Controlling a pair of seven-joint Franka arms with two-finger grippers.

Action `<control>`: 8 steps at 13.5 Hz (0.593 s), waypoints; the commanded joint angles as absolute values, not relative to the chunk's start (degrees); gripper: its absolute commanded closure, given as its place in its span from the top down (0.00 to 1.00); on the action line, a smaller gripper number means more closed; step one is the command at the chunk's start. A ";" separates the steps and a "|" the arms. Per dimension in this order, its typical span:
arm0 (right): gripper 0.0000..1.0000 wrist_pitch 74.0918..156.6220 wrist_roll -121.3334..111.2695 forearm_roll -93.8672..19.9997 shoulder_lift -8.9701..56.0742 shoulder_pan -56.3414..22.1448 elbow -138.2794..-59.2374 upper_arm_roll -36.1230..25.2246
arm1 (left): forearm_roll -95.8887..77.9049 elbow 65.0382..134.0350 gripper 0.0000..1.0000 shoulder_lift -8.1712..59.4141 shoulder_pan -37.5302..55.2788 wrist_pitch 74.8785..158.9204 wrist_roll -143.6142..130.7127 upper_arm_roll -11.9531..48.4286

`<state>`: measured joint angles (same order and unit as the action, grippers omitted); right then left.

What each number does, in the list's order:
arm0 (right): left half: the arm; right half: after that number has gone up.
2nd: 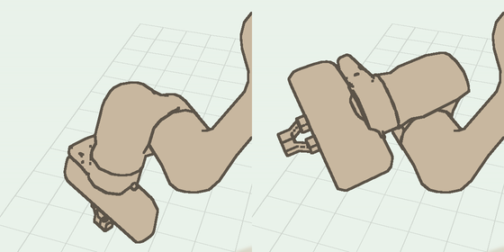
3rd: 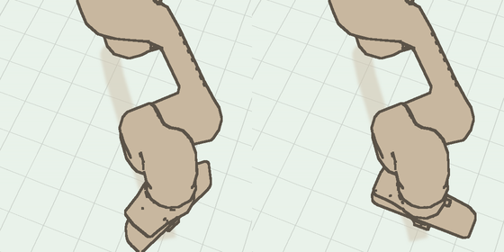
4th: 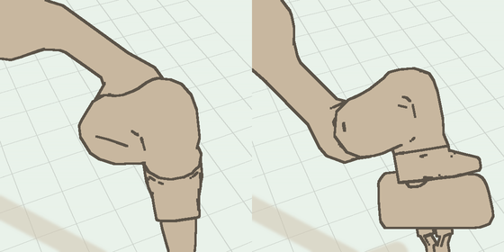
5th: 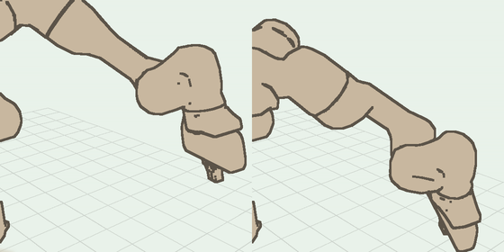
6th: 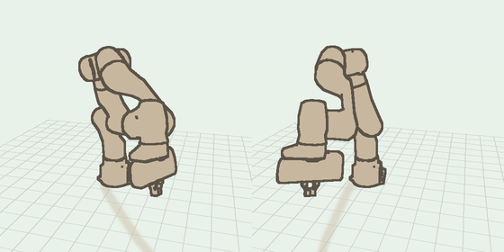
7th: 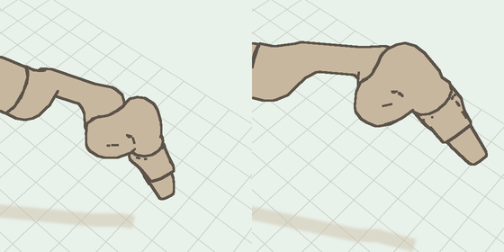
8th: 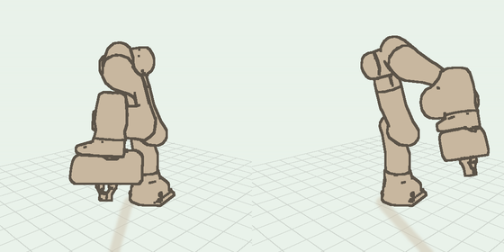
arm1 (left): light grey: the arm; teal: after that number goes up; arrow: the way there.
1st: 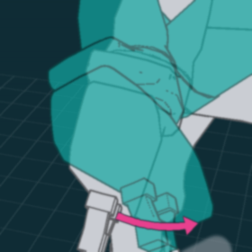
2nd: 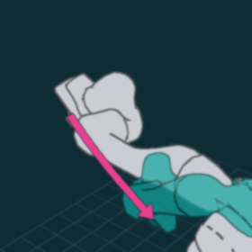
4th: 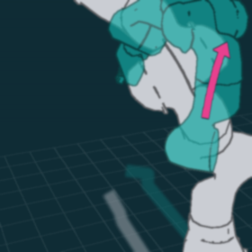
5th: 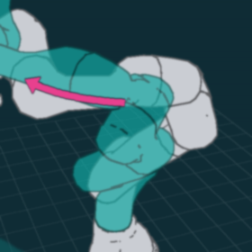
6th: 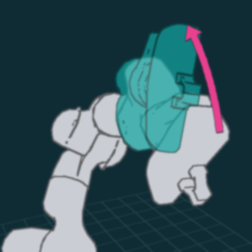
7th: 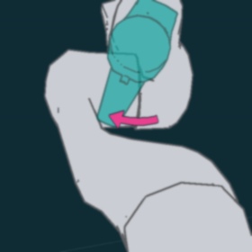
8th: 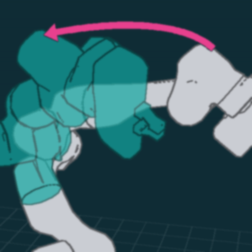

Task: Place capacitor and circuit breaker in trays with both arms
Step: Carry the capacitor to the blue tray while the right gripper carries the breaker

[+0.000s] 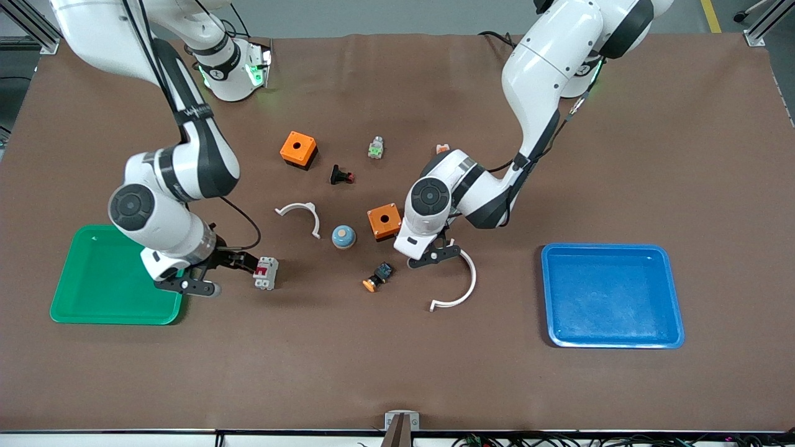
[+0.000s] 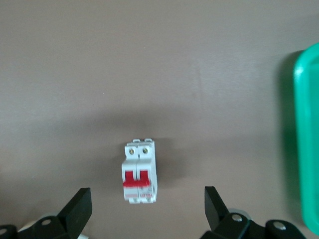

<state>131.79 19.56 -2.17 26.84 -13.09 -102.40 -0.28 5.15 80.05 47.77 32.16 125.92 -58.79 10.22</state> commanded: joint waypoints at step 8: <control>0.93 138.87 19.87 -2.99 35.86 -15.73 -102.04 -0.70 | 11.34 82.00 0.00 36.74 13.82 114.96 -44.86 9.58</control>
<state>138.77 19.92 -2.18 35.74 -15.26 -102.58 -0.27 10.19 79.91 37.99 17.27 114.98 -49.33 9.16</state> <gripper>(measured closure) 0.000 0.665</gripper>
